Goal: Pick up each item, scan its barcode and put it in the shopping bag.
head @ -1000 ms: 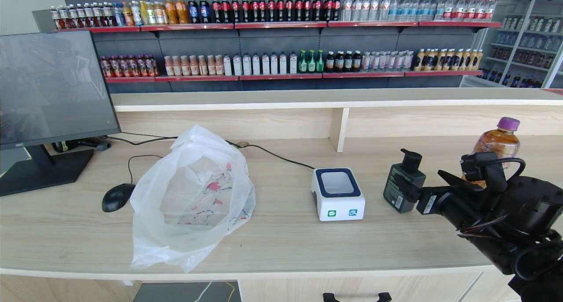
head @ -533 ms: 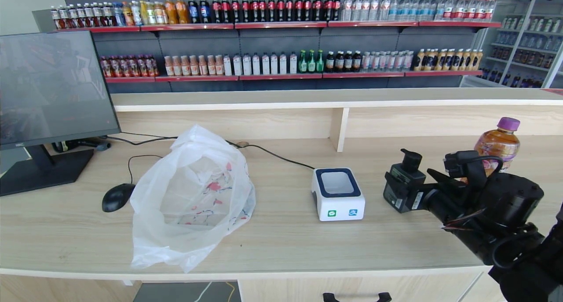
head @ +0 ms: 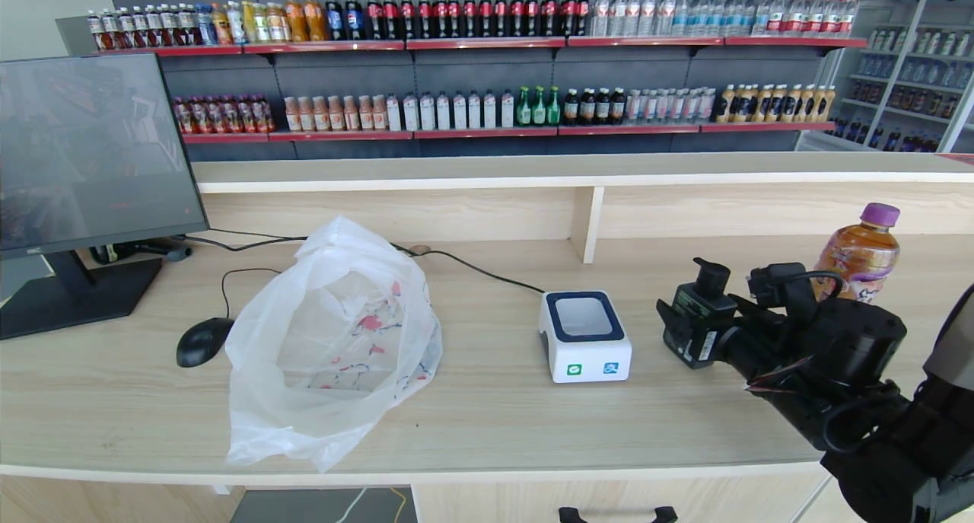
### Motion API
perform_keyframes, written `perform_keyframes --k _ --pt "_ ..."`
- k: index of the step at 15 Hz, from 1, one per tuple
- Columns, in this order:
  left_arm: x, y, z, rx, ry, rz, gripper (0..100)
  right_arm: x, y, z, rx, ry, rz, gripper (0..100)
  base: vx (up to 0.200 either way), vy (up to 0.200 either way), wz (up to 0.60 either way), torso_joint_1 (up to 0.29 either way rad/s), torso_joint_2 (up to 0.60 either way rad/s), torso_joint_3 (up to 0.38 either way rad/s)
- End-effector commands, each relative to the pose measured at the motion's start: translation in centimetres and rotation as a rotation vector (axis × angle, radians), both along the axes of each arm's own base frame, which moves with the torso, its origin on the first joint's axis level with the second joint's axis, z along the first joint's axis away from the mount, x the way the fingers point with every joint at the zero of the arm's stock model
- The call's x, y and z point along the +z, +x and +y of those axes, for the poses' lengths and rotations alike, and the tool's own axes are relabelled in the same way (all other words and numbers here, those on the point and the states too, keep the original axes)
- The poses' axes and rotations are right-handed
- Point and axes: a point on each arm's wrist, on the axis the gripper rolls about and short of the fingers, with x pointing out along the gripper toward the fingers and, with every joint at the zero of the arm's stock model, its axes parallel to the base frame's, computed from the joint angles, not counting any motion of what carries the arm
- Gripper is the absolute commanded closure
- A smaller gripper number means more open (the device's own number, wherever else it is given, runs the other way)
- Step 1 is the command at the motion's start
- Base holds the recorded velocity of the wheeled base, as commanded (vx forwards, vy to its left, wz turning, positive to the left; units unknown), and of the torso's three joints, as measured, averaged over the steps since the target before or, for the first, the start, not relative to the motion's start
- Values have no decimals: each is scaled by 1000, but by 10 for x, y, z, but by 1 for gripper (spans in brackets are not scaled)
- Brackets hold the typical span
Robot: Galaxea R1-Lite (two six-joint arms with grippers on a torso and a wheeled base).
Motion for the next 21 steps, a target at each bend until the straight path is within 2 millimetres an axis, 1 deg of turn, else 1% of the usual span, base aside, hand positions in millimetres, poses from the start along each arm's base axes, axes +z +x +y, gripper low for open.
perform_keyframes --k 1,7,15,16,21 --pt "0 0 0 0 0 -1 100 -3 1 0 -2 -2 8 0 0 0 0 0 0 0" --pt "0 0 0 0 0 0 100 -13 6 0 -4 -4 36 0 0 0 0 0 0 0" --pt "0 0 0 0 0 -3 100 -16 7 -1 -9 -5 49 0 0 0 0 0 0 0" --pt "0 0 0 0 0 -1 100 -15 8 -1 -10 -4 43 100 0 0 0 0 0 0" --pt "0 0 0 0 0 0 100 -16 8 -4 -21 -2 45 100 0 0 0 0 0 0"
